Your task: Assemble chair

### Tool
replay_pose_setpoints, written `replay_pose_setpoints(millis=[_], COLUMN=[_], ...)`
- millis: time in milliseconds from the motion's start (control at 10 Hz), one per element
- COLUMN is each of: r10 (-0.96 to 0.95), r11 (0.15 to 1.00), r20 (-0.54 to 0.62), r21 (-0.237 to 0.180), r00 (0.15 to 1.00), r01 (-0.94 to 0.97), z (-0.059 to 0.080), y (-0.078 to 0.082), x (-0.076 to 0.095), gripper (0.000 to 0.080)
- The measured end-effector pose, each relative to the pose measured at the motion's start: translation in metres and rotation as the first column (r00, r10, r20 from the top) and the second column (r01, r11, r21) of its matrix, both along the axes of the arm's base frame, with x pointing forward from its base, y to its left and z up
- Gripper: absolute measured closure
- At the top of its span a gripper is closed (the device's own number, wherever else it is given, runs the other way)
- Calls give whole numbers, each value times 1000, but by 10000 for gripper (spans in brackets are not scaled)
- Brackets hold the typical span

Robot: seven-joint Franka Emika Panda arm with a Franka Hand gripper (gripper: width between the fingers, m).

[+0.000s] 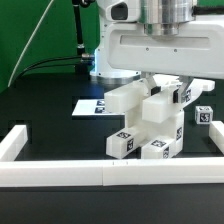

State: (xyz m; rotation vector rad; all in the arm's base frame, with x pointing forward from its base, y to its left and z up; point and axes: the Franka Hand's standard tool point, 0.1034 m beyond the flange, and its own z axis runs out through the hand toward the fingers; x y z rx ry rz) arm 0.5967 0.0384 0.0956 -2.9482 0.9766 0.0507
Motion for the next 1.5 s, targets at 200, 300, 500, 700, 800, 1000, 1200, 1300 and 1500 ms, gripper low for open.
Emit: replay_pose_setpoints(millis=[200,300,500,700,800,1000,1200,1300,1500], r10=[10,11,11,11,12,12,12,12,12], r11=[1000,1000,1000,1000,1000,1000,1000,1000,1000], r20=[15,19,20,19,19,19,19,19,19], r21=[-5,-5,-5,-5,-5,-5,-5,-5,-5], r00=[1000,1000,1000,1000,1000,1000,1000,1000,1000], r01=[-10,-11,-11,-11,-11,-11,-11,-11,-11], z=[0,0,1,0,0,0,0,0,0], y=[-4,-5,-5,-5,-5,-5,-5,-5,-5], x=[6,7,7,7,7,7,7,7,7], gripper=[515,515,397,257,172,154,151,150,150])
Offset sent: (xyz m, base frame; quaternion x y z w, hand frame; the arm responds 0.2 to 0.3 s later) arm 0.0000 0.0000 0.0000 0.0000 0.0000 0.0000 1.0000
